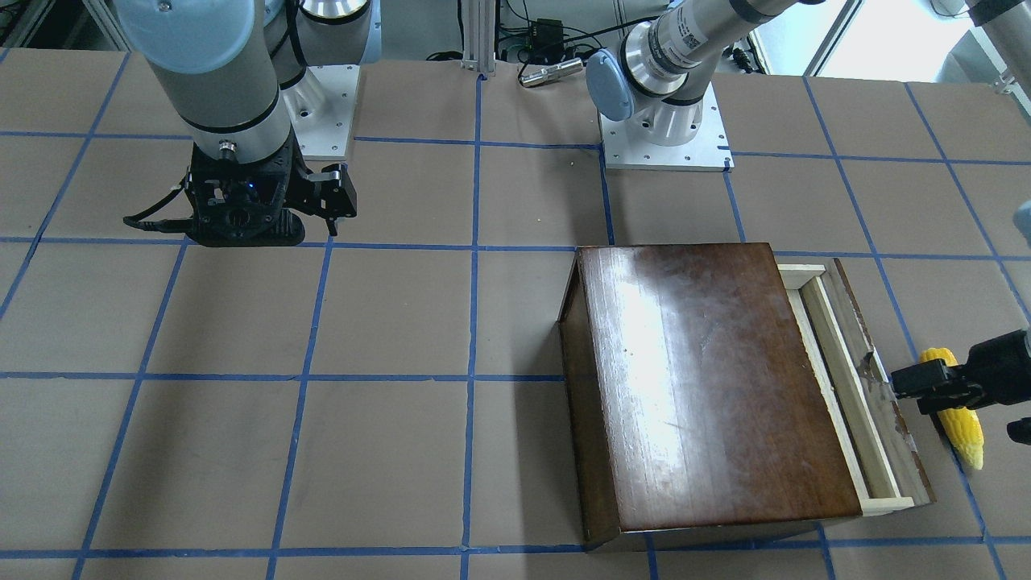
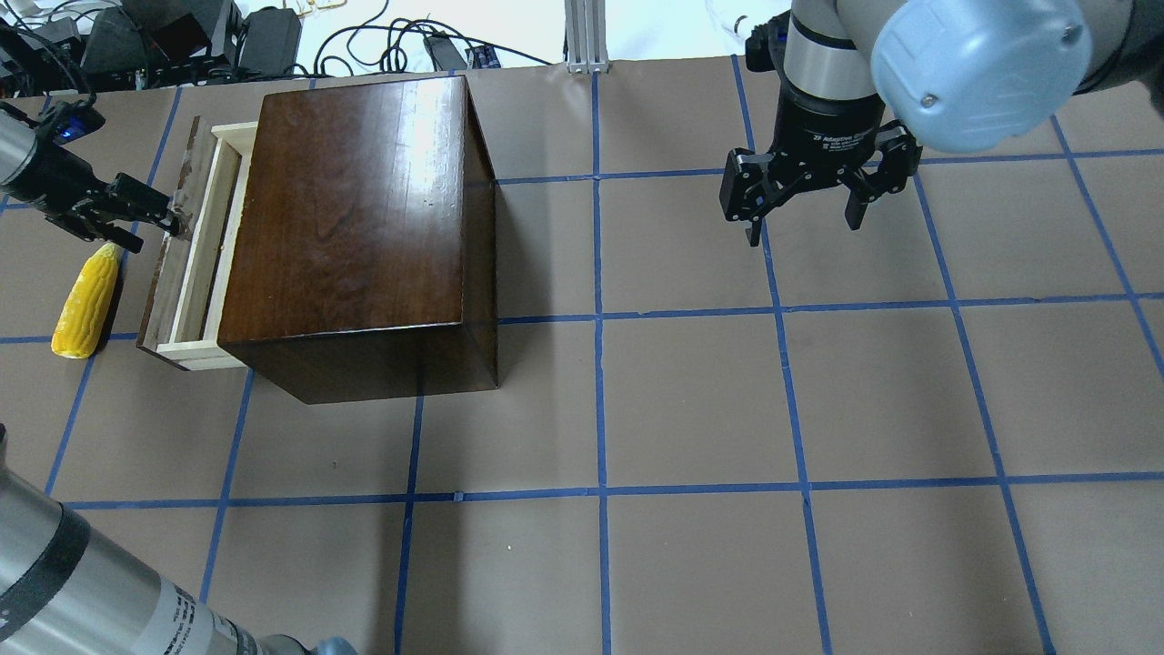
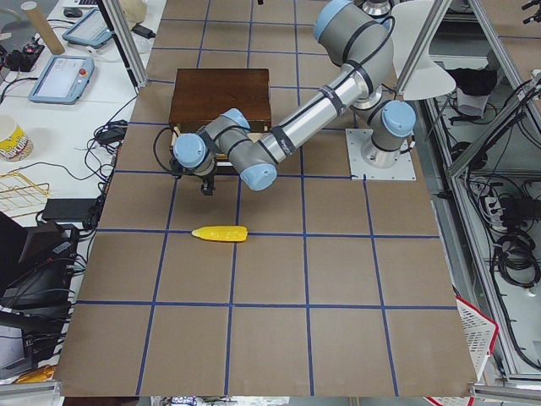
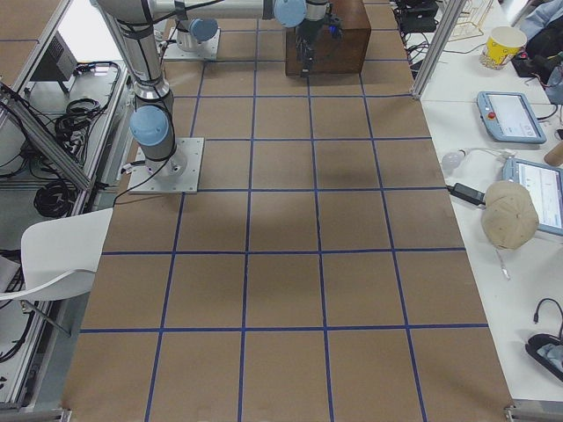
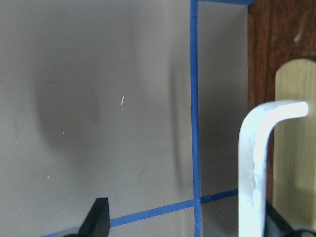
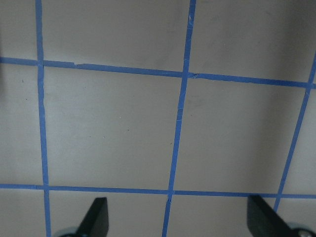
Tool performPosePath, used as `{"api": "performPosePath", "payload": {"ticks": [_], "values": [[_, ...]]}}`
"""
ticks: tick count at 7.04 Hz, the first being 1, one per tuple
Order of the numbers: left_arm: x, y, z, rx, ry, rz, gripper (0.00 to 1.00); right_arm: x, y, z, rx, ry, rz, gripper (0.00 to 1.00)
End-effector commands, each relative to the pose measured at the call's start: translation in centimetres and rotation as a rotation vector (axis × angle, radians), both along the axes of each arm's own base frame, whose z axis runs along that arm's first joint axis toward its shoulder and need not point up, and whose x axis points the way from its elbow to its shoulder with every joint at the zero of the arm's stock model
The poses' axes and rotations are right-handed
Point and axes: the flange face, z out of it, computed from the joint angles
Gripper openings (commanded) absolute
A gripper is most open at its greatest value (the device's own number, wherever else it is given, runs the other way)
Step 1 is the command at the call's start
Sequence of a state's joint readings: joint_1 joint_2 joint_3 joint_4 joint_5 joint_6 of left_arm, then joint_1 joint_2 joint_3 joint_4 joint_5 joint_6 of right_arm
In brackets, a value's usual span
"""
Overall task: Open drawer and put corn inside
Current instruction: 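Pull the drawer open with the left gripper, away from the cabinet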
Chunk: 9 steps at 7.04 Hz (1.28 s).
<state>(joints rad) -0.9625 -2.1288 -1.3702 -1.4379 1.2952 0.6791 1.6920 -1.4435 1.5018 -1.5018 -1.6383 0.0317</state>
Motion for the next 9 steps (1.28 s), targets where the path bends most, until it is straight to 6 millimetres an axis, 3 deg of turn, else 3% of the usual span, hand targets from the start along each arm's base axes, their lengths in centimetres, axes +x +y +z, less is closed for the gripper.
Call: {"api": "performPosePath", "payload": {"ticks": [1, 9], "values": [[0.8, -0.4, -0.2, 0.002, -0.026, -0.023, 1.0, 0.0, 0.0, 0.0, 0.0, 0.0, 0.001, 1.0], [4.5, -0.3, 0.7, -0.007, -0.085, -0.031, 1.0, 0.0, 0.0, 0.0, 0.0, 0.0, 0.001, 1.0]]}}
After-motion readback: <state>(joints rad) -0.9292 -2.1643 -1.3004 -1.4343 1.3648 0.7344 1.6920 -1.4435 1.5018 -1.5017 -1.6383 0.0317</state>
